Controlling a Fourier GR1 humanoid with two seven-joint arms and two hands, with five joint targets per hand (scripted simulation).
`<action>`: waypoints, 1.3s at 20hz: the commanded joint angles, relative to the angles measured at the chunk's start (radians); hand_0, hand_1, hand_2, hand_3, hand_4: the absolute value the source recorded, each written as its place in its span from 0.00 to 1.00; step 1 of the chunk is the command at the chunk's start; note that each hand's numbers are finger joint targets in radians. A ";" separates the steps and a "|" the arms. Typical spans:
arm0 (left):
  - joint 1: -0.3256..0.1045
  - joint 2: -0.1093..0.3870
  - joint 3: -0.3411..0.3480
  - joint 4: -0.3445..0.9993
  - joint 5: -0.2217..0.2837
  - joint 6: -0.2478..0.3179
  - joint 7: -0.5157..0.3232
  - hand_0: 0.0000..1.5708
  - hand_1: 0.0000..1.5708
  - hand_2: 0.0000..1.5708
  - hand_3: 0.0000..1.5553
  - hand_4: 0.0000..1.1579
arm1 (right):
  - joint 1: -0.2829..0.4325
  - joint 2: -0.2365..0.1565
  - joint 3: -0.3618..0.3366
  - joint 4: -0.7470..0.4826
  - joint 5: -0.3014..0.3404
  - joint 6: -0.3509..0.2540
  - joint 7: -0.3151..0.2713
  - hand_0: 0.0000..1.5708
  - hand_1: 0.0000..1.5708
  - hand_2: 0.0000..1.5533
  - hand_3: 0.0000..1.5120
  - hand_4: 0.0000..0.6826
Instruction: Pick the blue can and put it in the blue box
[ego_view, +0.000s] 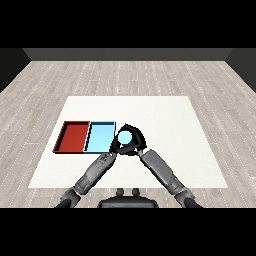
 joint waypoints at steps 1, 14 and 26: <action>-0.059 -0.022 -0.010 0.096 0.006 0.041 -0.051 0.00 0.00 0.00 0.00 0.18 | 0.028 0.016 -0.024 -0.068 0.015 0.041 0.049 0.94 0.94 0.94 0.93 0.82; -0.066 -0.022 -0.020 0.043 0.150 0.121 -0.034 0.92 0.92 0.86 0.67 0.54 | -0.023 0.019 -0.019 0.050 -0.047 0.026 -0.047 0.93 0.93 0.93 0.93 0.84; -0.093 -0.023 0.015 0.024 0.178 0.189 -0.225 1.00 1.00 0.99 0.94 0.90 | -0.016 0.020 -0.079 0.039 -0.018 0.066 0.031 0.00 0.00 0.00 0.00 0.00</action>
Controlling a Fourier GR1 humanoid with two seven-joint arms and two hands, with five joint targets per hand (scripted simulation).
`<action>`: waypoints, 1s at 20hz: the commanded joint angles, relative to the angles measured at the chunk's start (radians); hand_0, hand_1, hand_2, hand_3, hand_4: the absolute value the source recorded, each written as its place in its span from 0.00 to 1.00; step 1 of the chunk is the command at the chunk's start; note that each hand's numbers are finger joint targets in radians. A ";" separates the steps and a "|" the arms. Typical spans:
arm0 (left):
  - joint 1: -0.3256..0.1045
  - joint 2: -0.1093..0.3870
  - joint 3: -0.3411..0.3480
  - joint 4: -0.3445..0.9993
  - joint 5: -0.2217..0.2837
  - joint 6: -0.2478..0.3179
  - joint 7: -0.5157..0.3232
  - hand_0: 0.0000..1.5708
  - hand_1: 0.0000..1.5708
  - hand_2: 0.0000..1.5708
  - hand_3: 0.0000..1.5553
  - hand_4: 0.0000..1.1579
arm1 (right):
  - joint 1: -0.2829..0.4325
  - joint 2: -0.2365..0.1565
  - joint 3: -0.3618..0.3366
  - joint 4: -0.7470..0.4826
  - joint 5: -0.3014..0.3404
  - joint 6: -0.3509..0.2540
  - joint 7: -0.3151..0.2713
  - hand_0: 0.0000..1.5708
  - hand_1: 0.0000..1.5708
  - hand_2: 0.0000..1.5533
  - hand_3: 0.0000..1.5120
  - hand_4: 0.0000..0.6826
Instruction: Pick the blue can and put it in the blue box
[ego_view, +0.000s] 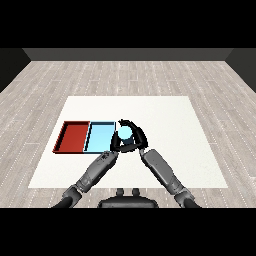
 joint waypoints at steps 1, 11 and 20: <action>0.052 -0.003 0.019 -0.117 -0.035 -0.006 0.035 1.00 1.00 0.99 0.95 0.95 | -0.010 0.009 0.010 0.084 -0.013 -0.021 -0.084 0.00 0.00 0.00 0.00 0.00; -0.024 -0.012 -0.025 0.079 0.003 0.068 -0.123 1.00 1.00 1.00 0.95 0.98 | 0.150 -0.040 -0.124 -0.205 -0.024 0.077 -0.008 0.00 0.00 0.00 0.00 0.00; -0.007 0.132 0.152 0.049 -0.081 -0.013 -0.051 1.00 1.00 1.00 0.94 0.98 | 0.304 -0.129 -0.223 -0.397 -0.086 0.173 -0.028 0.00 0.00 0.00 0.00 0.00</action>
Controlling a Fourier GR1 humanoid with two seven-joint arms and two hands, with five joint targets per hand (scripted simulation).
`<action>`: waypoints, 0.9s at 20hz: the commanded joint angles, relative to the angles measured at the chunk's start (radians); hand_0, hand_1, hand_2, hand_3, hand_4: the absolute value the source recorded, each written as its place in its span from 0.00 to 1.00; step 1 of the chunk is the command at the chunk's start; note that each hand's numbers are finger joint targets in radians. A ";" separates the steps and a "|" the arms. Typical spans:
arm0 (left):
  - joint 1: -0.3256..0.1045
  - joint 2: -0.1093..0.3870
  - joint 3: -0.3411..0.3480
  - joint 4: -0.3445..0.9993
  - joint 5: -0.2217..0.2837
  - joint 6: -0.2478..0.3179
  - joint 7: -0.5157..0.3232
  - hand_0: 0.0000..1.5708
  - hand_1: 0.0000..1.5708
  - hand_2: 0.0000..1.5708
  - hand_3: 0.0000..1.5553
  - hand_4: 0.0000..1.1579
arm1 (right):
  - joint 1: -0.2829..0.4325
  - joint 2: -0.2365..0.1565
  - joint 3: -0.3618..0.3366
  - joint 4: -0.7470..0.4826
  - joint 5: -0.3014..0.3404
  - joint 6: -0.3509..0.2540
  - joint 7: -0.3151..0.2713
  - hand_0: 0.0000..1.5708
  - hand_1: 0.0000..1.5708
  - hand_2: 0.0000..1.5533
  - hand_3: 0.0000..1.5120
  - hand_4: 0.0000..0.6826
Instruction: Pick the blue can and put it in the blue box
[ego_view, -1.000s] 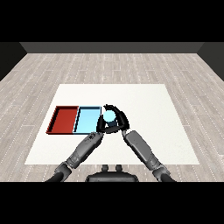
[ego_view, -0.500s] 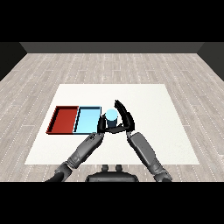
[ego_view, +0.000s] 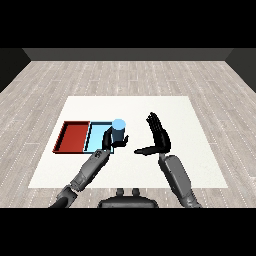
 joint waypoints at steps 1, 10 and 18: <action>-0.062 0.061 0.051 0.014 -0.037 0.056 0.095 1.00 1.00 0.99 0.95 0.99 | 0.077 -0.044 -0.051 -0.122 -0.021 0.011 -0.001 0.00 0.00 0.00 0.00 0.00; -0.114 0.227 0.156 0.255 -0.058 -0.009 0.200 1.00 1.00 0.98 0.94 0.95 | 0.190 -0.075 -0.167 -0.123 -0.078 0.060 -0.089 0.00 0.00 0.00 0.00 0.00; -0.295 0.177 0.180 0.698 -0.127 -0.096 0.187 1.00 1.00 1.00 0.96 0.90 | 0.080 -0.019 -0.183 0.002 -0.083 0.054 -0.095 0.00 0.00 0.00 0.00 0.00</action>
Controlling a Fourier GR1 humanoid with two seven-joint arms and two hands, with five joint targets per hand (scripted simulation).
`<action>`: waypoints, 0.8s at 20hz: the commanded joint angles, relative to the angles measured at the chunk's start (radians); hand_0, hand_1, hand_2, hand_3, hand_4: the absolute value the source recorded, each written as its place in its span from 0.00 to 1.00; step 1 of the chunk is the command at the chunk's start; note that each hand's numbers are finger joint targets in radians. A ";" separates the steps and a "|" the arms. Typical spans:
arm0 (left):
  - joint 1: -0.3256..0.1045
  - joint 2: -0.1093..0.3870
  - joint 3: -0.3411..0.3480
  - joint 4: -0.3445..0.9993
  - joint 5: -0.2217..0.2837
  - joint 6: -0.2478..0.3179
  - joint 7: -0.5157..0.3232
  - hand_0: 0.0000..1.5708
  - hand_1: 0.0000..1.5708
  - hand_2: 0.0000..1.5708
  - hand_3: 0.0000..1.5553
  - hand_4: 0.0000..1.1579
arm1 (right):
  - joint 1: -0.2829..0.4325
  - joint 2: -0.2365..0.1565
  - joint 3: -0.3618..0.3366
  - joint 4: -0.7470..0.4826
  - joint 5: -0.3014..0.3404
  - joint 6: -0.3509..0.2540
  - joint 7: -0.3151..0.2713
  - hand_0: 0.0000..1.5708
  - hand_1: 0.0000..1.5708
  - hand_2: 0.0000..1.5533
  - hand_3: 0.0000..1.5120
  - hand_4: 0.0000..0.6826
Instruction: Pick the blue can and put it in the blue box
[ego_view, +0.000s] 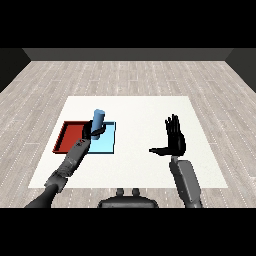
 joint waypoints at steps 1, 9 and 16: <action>-0.078 -0.039 -0.001 0.211 -0.048 0.004 0.023 1.00 1.00 1.00 0.95 0.89 | 0.024 0.009 0.001 0.016 -0.003 0.019 -0.016 0.00 0.00 0.00 0.00 0.00; -0.125 -0.116 0.065 0.407 -0.026 0.016 0.042 0.78 0.78 0.75 0.73 0.79 | -0.053 -0.005 -0.083 0.143 -0.034 0.032 -0.028 0.00 0.00 0.00 0.00 0.00; -0.155 -0.107 0.080 0.471 -0.032 -0.014 0.133 0.00 0.00 0.00 0.00 0.31 | 0.002 -0.017 -0.087 0.046 -0.079 0.060 0.030 0.00 0.00 0.00 0.00 0.00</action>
